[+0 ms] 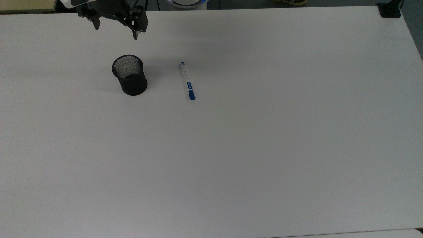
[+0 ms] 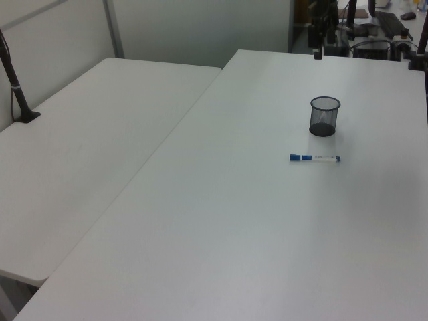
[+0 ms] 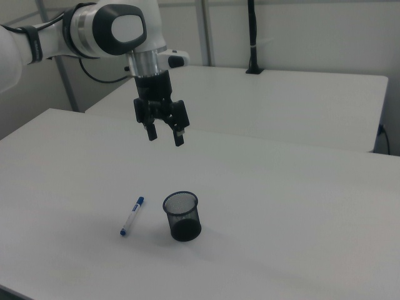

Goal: Insert the marker
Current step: 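Move the open gripper toward the white blue-capped marker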

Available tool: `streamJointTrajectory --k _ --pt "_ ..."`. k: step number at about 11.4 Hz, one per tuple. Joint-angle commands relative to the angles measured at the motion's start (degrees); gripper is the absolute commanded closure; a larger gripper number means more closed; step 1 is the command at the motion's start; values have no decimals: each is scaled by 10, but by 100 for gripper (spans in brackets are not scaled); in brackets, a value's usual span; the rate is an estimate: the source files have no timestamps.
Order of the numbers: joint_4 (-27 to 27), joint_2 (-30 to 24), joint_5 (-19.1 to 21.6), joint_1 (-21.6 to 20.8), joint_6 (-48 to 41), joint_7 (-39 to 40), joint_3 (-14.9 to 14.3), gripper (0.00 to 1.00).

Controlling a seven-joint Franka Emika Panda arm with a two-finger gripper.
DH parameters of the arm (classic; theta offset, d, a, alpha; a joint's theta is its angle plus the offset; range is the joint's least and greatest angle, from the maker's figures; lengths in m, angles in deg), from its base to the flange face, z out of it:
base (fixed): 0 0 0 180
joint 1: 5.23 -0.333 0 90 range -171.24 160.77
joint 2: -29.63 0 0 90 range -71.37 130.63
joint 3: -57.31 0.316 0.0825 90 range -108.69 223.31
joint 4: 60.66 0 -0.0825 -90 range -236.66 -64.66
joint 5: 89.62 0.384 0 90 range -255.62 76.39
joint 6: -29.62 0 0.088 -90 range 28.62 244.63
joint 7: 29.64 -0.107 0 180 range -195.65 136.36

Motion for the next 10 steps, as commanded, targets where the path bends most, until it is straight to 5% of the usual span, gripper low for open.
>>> streamJointTrajectory --k 1,10 --pt "-5 -10 -11 -3 -8 -7 -3 0" --pt "-3 -10 -7 7 11 -10 -4 0"
